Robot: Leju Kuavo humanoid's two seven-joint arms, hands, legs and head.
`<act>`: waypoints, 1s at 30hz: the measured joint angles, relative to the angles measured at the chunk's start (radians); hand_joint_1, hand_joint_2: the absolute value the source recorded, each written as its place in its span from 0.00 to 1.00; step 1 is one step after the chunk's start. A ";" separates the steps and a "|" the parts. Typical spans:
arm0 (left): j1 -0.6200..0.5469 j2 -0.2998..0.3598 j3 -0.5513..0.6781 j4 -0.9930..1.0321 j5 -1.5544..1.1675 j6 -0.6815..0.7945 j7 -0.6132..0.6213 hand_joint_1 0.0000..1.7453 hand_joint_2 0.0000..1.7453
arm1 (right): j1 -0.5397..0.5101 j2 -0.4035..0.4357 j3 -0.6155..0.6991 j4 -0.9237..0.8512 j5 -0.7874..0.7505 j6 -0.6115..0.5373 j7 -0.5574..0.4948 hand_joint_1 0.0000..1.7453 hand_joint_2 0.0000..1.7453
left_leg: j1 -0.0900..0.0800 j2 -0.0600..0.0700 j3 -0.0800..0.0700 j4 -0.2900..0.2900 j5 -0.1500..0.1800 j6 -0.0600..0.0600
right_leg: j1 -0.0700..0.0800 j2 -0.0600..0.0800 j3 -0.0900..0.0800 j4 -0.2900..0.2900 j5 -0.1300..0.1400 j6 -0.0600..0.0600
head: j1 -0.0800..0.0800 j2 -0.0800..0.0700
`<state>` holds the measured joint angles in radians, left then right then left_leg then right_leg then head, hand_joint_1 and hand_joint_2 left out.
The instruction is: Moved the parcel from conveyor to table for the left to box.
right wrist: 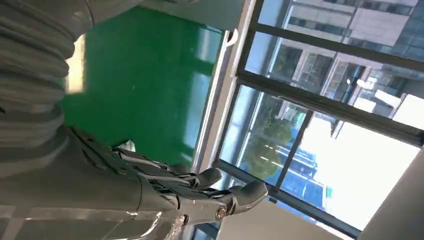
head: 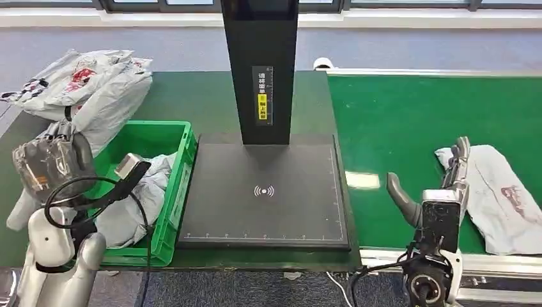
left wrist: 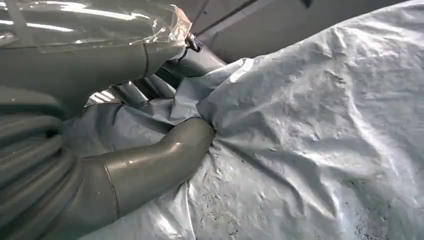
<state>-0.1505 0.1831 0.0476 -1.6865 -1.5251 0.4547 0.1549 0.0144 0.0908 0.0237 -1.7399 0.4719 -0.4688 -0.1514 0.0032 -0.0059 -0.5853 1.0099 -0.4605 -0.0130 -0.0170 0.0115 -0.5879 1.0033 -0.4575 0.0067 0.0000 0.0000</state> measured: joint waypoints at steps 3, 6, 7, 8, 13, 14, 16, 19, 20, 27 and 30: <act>0.038 -0.001 0.031 -0.016 -0.012 -0.023 -0.006 1.00 1.00 | 0.008 0.000 -0.008 -0.015 0.005 0.002 0.000 0.00 1.00 | 0.000 -0.001 0.000 0.000 0.000 0.000 | 0.000 -0.001 0.000 0.000 0.000 0.000 | 0.000 0.000; 0.056 -0.008 0.040 -0.012 0.002 -0.056 -0.019 1.00 1.00 | 0.019 0.003 -0.019 -0.032 0.008 0.006 0.000 0.00 1.00 | 0.000 -0.001 0.000 0.000 0.000 0.000 | 0.000 -0.001 0.000 0.000 0.000 0.000 | 0.000 0.000; 0.060 -0.010 0.040 -0.010 0.004 -0.057 -0.021 1.00 1.00 | 0.022 0.003 -0.022 -0.038 0.010 0.008 0.000 0.00 1.00 | 0.000 -0.001 0.000 0.000 0.000 0.000 | 0.000 -0.002 0.000 0.000 0.000 0.000 | 0.000 0.000; 0.063 -0.011 0.039 -0.008 0.006 -0.058 -0.021 1.00 1.00 | 0.022 0.003 -0.024 -0.040 0.010 0.009 0.000 0.00 1.00 | 0.000 0.000 0.000 0.000 0.000 0.000 | 0.000 -0.001 0.000 0.000 0.000 0.000 | 0.000 0.000; 0.065 -0.018 0.039 -0.003 0.007 -0.060 -0.023 1.00 1.00 | 0.027 0.005 -0.031 -0.051 0.010 0.013 0.000 0.00 1.00 | 0.000 -0.001 0.000 0.000 0.000 0.000 | 0.000 -0.001 0.000 0.000 0.000 0.000 | 0.000 0.000; 0.065 -0.019 0.039 -0.003 0.007 -0.060 -0.023 1.00 1.00 | 0.027 0.005 -0.031 -0.053 0.010 0.014 0.000 0.00 1.00 | 0.000 -0.001 0.000 0.000 0.000 0.000 | 0.000 -0.001 0.001 0.000 0.000 0.000 | 0.000 0.000; 0.066 -0.021 0.040 -0.003 0.008 -0.060 -0.023 1.00 1.00 | 0.028 0.005 -0.031 -0.054 0.010 0.013 0.000 0.00 1.00 | 0.000 -0.001 0.000 0.000 0.000 0.000 | 0.000 -0.001 0.001 0.000 0.000 0.000 | 0.000 0.000; 0.066 -0.023 0.039 -0.003 0.008 -0.060 -0.022 1.00 1.00 | 0.028 0.005 -0.031 -0.055 0.010 0.013 0.000 0.00 1.00 | 0.000 -0.001 0.000 0.000 0.000 0.000 | 0.000 -0.001 0.000 0.000 0.000 0.000 | 0.000 0.000; 0.066 -0.023 0.039 -0.003 0.008 -0.060 -0.022 1.00 1.00 | 0.029 0.005 -0.031 -0.055 0.010 0.013 0.000 0.00 1.00 | 0.000 -0.001 0.000 0.000 0.000 0.000 | 0.000 -0.001 0.000 0.000 0.000 0.000 | 0.000 0.000; 0.066 -0.024 0.039 -0.003 0.009 -0.064 -0.023 0.00 1.00 | 0.032 0.005 -0.031 -0.055 0.010 0.013 0.000 0.00 1.00 | 0.000 -0.001 0.000 0.000 0.000 0.000 | 0.000 -0.001 0.000 0.000 0.000 0.000 | 0.000 0.000; 0.065 -0.030 0.039 0.003 0.047 -0.115 -0.041 0.00 1.00 | 0.032 0.005 -0.031 -0.055 0.013 0.016 0.000 0.00 1.00 | 0.000 -0.001 0.000 0.000 0.000 0.000 | 0.000 -0.001 0.000 0.000 0.000 0.000 | 0.000 0.000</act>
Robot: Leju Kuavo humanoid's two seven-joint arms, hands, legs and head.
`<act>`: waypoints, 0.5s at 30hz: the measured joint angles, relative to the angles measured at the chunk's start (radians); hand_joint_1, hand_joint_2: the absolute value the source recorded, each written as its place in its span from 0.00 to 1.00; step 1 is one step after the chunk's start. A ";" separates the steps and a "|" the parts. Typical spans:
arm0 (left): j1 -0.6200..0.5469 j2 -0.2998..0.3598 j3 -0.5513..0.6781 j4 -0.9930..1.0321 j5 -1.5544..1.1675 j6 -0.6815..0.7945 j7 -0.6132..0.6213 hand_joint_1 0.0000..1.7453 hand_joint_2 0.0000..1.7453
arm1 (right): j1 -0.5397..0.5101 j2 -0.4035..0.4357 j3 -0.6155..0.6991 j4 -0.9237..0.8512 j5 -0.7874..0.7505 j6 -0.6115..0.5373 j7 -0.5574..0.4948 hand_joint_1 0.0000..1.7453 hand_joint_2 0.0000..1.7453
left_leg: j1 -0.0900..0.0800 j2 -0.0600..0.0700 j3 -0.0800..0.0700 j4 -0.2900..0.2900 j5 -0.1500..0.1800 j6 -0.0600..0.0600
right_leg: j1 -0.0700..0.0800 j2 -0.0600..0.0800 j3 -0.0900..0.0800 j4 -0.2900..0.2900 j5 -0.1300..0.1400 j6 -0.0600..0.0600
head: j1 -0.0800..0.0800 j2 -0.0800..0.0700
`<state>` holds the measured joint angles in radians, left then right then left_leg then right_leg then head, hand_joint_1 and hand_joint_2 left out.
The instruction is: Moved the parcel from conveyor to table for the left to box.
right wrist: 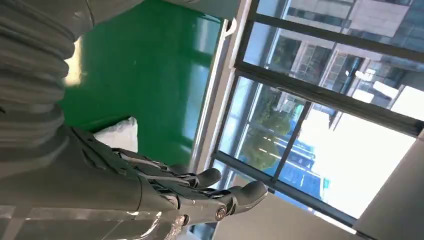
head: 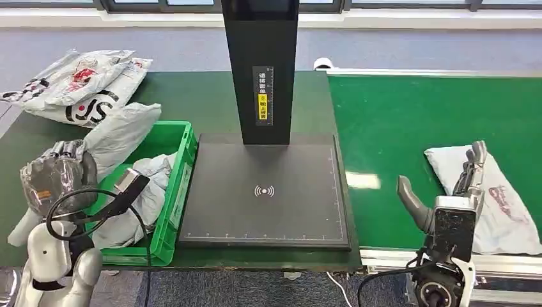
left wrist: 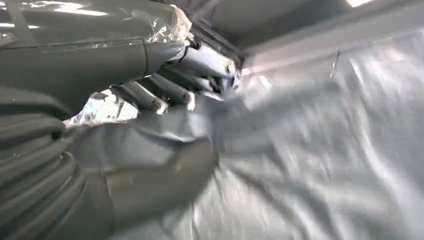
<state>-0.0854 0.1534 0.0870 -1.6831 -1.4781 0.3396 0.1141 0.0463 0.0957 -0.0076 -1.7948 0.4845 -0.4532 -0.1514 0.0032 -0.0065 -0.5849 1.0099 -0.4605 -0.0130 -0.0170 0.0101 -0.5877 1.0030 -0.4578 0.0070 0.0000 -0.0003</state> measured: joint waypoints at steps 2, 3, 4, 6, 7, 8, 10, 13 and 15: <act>-0.005 -0.007 -0.011 0.018 0.020 -0.018 -0.004 0.00 1.00 | 0.000 0.000 0.000 0.000 0.000 0.002 0.000 0.00 1.00 | 0.000 0.000 0.000 0.000 0.000 0.000 | 0.000 0.000 0.000 0.000 0.000 0.000 | 0.000 0.000; -0.009 -0.011 -0.018 0.029 0.028 -0.023 -0.004 0.00 1.00 | -0.001 0.000 0.000 0.000 0.000 0.004 0.000 0.00 1.00 | 0.000 0.000 0.000 0.000 0.000 0.000 | 0.000 0.000 0.000 0.000 0.000 0.000 | 0.000 0.000; -0.013 -0.012 -0.030 0.043 0.038 -0.023 -0.004 0.00 1.00 | -0.002 0.001 0.000 0.000 0.000 0.005 0.000 0.00 1.00 | 0.000 0.000 0.000 0.000 0.000 0.000 | 0.000 0.000 0.000 0.000 0.000 0.000 | 0.000 0.000; -0.030 -0.019 -0.055 0.068 0.076 -0.023 -0.011 0.00 1.00 | -0.006 0.003 0.000 0.000 0.001 0.006 0.000 0.00 1.00 | 0.000 0.000 0.000 0.000 0.000 0.000 | 0.000 0.000 0.000 0.000 0.000 0.000 | 0.000 0.000; -0.040 -0.024 -0.069 0.082 0.104 -0.026 -0.019 0.00 1.00 | -0.009 0.005 0.000 0.000 0.003 0.011 0.000 0.00 1.00 | 0.000 0.000 0.000 0.000 0.000 0.000 | 0.000 0.000 0.000 0.000 0.000 0.000 | 0.000 0.000; -0.049 -0.029 -0.082 0.091 0.121 -0.031 -0.022 0.00 1.00 | -0.013 0.007 0.000 0.000 0.004 0.015 0.000 0.00 1.00 | 0.000 0.000 0.000 0.000 0.000 0.000 | 0.000 0.000 0.000 0.000 0.000 0.000 | 0.000 0.000; -0.066 -0.037 -0.108 0.105 0.181 -0.064 -0.050 0.00 1.00 | -0.021 0.010 0.000 0.001 0.003 0.028 0.000 0.00 1.00 | 0.000 0.000 0.000 0.000 0.000 0.000 | 0.000 0.000 0.000 0.000 0.001 0.000 | 0.000 0.000; -0.101 -0.059 -0.158 0.132 0.309 -0.118 -0.088 0.00 1.00 | -0.045 0.013 0.000 0.015 0.000 0.040 0.000 0.00 1.00 | 0.000 0.000 0.000 0.000 0.000 0.000 | 0.000 0.000 0.001 0.000 0.001 0.000 | 0.000 0.000; -0.124 -0.069 -0.195 0.150 0.329 -0.123 -0.088 0.00 1.00 | -0.061 0.014 0.000 0.027 -0.001 0.040 -0.002 0.00 1.00 | 0.000 -0.001 0.000 0.000 0.000 0.000 | 0.000 -0.001 0.001 0.000 0.001 0.000 | 0.000 0.000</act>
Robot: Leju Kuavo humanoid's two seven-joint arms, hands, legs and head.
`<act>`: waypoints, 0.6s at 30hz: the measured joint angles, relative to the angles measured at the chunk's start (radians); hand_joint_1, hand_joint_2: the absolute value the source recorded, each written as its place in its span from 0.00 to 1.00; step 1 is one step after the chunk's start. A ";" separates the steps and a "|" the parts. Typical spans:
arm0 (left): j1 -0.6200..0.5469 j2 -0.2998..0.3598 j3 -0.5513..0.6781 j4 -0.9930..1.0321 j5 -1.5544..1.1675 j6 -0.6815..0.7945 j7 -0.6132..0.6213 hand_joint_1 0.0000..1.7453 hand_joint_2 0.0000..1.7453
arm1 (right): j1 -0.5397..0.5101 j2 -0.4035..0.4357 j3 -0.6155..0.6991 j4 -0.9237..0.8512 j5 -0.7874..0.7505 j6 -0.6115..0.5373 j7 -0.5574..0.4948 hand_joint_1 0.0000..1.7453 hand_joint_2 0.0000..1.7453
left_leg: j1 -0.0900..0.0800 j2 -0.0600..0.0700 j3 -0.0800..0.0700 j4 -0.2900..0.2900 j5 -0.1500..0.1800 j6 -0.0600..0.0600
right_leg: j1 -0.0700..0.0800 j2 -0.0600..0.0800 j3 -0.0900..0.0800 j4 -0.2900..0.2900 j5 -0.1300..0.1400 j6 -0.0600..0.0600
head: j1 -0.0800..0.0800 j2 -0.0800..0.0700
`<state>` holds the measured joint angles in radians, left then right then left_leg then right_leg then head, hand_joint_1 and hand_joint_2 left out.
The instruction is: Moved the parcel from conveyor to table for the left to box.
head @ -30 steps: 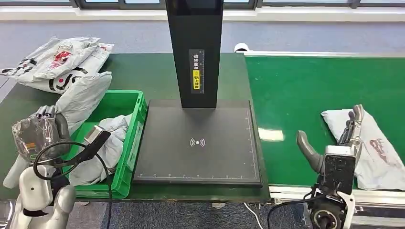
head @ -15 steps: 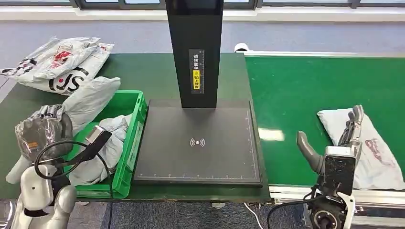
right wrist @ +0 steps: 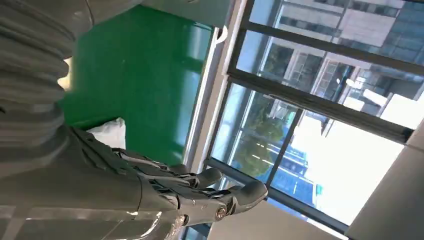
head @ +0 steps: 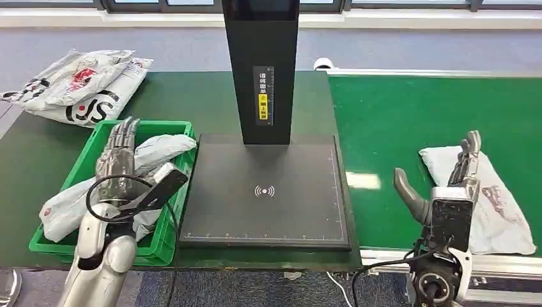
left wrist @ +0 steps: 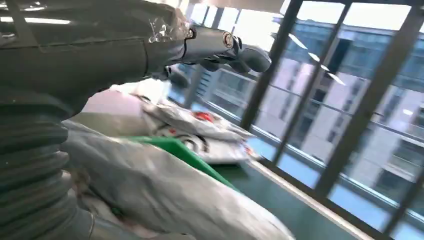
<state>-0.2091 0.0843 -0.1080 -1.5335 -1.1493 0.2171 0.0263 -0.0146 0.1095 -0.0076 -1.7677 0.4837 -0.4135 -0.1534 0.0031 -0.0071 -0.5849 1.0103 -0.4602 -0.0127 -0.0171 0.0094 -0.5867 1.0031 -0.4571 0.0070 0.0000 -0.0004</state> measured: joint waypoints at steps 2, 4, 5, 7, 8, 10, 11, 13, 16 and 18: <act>-0.020 -0.005 -0.035 0.016 0.031 0.005 0.002 0.00 1.00 | -0.006 0.001 0.000 0.008 -0.003 -0.005 0.000 0.00 1.00 | 0.000 0.000 0.000 0.000 0.000 0.000 | 0.000 0.000 0.000 0.000 0.000 0.000 | 0.000 0.000; -0.040 -0.008 -0.059 0.032 0.061 0.010 0.006 0.00 1.00 | -0.008 0.001 0.000 0.013 -0.008 -0.007 0.000 0.00 1.00 | 0.000 0.000 0.000 0.000 0.000 0.000 | 0.000 0.000 0.000 0.000 0.000 0.000 | 0.000 0.000; -0.048 -0.009 -0.068 0.038 0.080 0.011 0.003 0.00 1.00 | -0.008 0.001 0.000 0.016 -0.012 -0.009 0.000 0.00 1.00 | 0.000 0.000 0.000 0.000 0.000 0.000 | 0.000 0.000 0.000 0.000 0.000 0.000 | 0.000 0.000; -0.060 -0.018 -0.085 0.049 0.196 -0.008 -0.037 0.00 1.00 | -0.008 0.001 0.000 0.022 -0.014 -0.013 0.000 0.00 1.00 | 0.000 0.000 0.000 0.000 0.000 0.000 | 0.000 0.000 0.000 0.000 0.000 0.000 | 0.000 0.000; -0.065 -0.027 -0.091 0.052 0.292 -0.034 -0.066 0.00 1.00 | -0.008 0.001 0.001 0.024 -0.014 -0.016 0.000 0.00 1.00 | 0.000 0.000 0.000 0.000 0.000 0.000 | 0.000 0.000 0.000 0.000 0.000 0.000 | 0.000 0.000; -0.068 -0.052 -0.099 0.051 0.512 -0.086 -0.123 0.00 1.00 | -0.011 0.001 0.002 0.035 -0.011 -0.019 0.001 0.00 1.00 | 0.000 0.000 0.000 0.000 0.000 0.000 | 0.000 0.000 0.000 0.000 0.000 0.000 | 0.000 0.000; -0.068 -0.063 -0.111 0.047 0.602 -0.095 -0.140 0.00 1.00 | -0.014 0.001 0.003 0.044 -0.005 -0.024 0.003 0.00 1.00 | 0.000 0.000 0.000 0.000 0.000 0.000 | 0.000 0.000 0.000 0.000 0.000 0.000 | 0.000 0.000; -0.068 -0.083 -0.141 0.027 0.781 -0.121 -0.162 0.00 1.00 | -0.018 0.001 0.003 0.067 0.020 -0.044 0.011 0.00 1.00 | 0.000 0.000 0.000 0.000 0.000 0.000 | 0.000 0.000 0.000 0.000 0.000 0.000 | 0.000 0.000; -0.067 -0.114 -0.200 -0.007 0.993 -0.164 -0.163 0.00 1.00 | -0.028 0.000 0.003 0.112 0.056 -0.071 0.033 0.00 1.00 | 0.000 -0.001 -0.001 0.000 0.000 0.000 | 0.000 -0.001 0.000 -0.001 0.000 0.000 | 0.000 0.000; -0.068 -0.125 -0.242 -0.018 1.052 -0.173 -0.162 0.00 1.00 | -0.037 0.000 0.003 0.140 0.084 -0.086 0.053 0.00 1.00 | 0.000 -0.001 0.000 0.000 0.000 0.000 | 0.000 0.000 0.000 -0.001 0.000 0.000 | 0.000 0.000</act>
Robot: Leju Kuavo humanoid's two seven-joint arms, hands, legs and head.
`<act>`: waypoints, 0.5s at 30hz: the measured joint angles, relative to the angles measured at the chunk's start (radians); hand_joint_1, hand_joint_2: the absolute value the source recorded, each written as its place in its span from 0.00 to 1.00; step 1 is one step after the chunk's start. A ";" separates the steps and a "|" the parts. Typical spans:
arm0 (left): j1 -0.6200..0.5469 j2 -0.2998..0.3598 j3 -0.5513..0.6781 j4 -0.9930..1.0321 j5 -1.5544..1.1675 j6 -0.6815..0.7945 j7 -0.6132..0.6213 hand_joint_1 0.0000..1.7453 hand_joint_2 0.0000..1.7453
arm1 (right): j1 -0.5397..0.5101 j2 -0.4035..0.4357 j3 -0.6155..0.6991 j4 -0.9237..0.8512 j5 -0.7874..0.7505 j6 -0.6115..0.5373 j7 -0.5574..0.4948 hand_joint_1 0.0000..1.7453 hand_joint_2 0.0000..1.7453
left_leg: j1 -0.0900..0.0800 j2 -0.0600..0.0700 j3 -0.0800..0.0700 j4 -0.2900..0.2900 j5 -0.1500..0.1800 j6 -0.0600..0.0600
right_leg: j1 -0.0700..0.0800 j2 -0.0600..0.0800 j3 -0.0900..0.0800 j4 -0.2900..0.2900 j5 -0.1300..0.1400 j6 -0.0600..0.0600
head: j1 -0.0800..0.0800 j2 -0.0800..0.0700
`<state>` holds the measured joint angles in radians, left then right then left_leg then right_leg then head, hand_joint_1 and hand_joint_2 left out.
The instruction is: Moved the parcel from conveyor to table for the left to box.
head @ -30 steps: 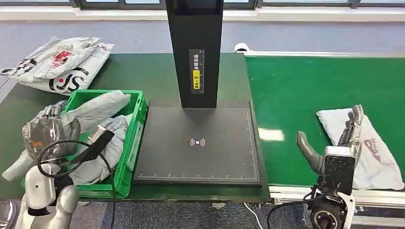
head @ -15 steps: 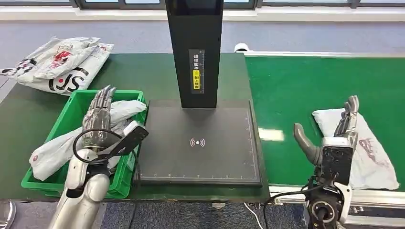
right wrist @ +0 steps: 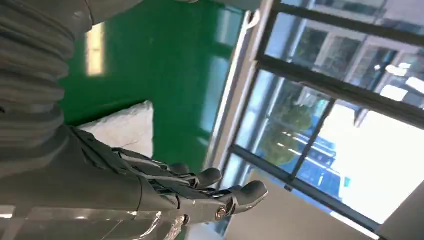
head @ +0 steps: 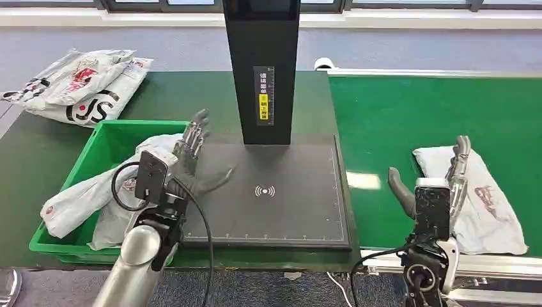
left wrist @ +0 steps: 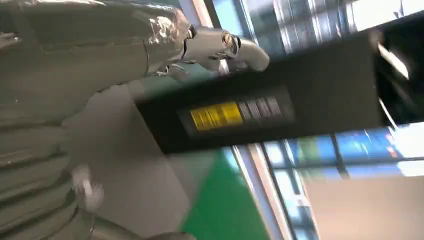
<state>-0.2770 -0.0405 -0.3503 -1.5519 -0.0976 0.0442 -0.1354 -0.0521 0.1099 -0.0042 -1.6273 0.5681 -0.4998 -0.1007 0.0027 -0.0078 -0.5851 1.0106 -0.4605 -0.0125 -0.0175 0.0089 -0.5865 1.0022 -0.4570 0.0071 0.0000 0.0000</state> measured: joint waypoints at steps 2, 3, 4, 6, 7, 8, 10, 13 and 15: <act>-0.003 -0.013 -0.045 -0.002 0.037 -0.006 0.000 0.00 1.00 | -0.005 -0.002 0.000 0.034 0.047 -0.026 0.031 0.00 1.00 | 0.000 0.000 0.000 0.000 0.000 0.000 | 0.000 0.000 0.000 0.000 0.000 0.000 | 0.000 0.000; -0.005 -0.020 -0.061 -0.001 0.048 -0.006 0.000 0.00 1.00 | -0.007 -0.005 0.000 0.051 0.076 -0.040 0.048 0.00 1.00 | 0.000 0.000 0.000 0.000 0.000 0.000 | 0.000 0.000 0.000 0.000 0.000 0.000 | 0.000 0.000; -0.006 -0.027 -0.075 0.001 0.056 -0.006 0.000 0.00 1.00 | -0.009 -0.008 -0.003 0.071 0.107 -0.056 0.067 0.00 1.00 | 0.000 0.000 0.000 0.000 0.000 0.000 | 0.000 0.000 0.000 0.000 0.000 0.000 | 0.000 0.000; -0.007 -0.040 -0.091 0.005 0.059 -0.005 0.000 0.00 1.00 | -0.015 -0.016 -0.013 0.108 0.143 -0.072 0.083 0.00 1.00 | 0.000 0.000 0.000 0.000 0.000 0.000 | 0.000 0.000 0.000 0.000 0.000 0.000 | 0.000 0.000; -0.007 -0.045 -0.098 0.007 0.059 -0.005 0.000 0.00 1.00 | -0.020 -0.021 -0.023 0.132 0.159 -0.082 0.089 0.00 1.00 | 0.000 0.000 0.000 0.000 0.000 0.000 | 0.000 0.000 0.000 0.000 0.000 0.000 | 0.000 0.000; -0.006 -0.051 -0.100 0.009 0.059 -0.005 0.000 0.00 1.00 | -0.023 -0.026 -0.034 0.153 0.169 -0.088 0.094 0.00 1.00 | 0.000 0.000 0.000 0.000 0.000 0.000 | 0.000 0.000 0.000 0.000 0.000 0.000 | 0.000 0.000; -0.006 -0.059 -0.104 0.012 0.060 -0.005 0.000 0.00 1.00 | -0.026 -0.033 -0.057 0.185 0.178 -0.097 0.093 0.00 1.00 | 0.000 0.000 0.000 0.000 0.000 0.000 | 0.000 0.000 0.000 0.000 0.000 0.000 | 0.000 0.000; -0.007 -0.064 -0.114 0.014 0.060 -0.005 0.000 0.00 1.00 | -0.037 -0.041 -0.072 0.220 0.183 -0.098 0.093 0.00 1.00 | 0.000 0.001 0.000 0.000 0.000 0.000 | 0.000 0.000 0.000 0.000 0.000 0.000 | 0.000 0.000; -0.007 -0.068 -0.116 0.017 0.060 -0.005 0.000 0.00 1.00 | -0.043 -0.042 -0.083 0.241 0.185 -0.098 0.093 0.00 1.00 | 0.000 0.001 0.000 0.000 0.000 0.000 | 0.000 0.001 0.000 0.000 0.000 0.000 | 0.000 0.000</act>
<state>-0.2842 -0.1083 -0.4662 -1.5347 -0.0378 0.0389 -0.1354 -0.0949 0.0679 -0.0870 -1.3859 0.7530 -0.5978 -0.0073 0.0028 -0.0071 -0.5847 1.0107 -0.4604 -0.0125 -0.0172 0.0094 -0.5866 1.0024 -0.4569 0.0072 0.0004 -0.0004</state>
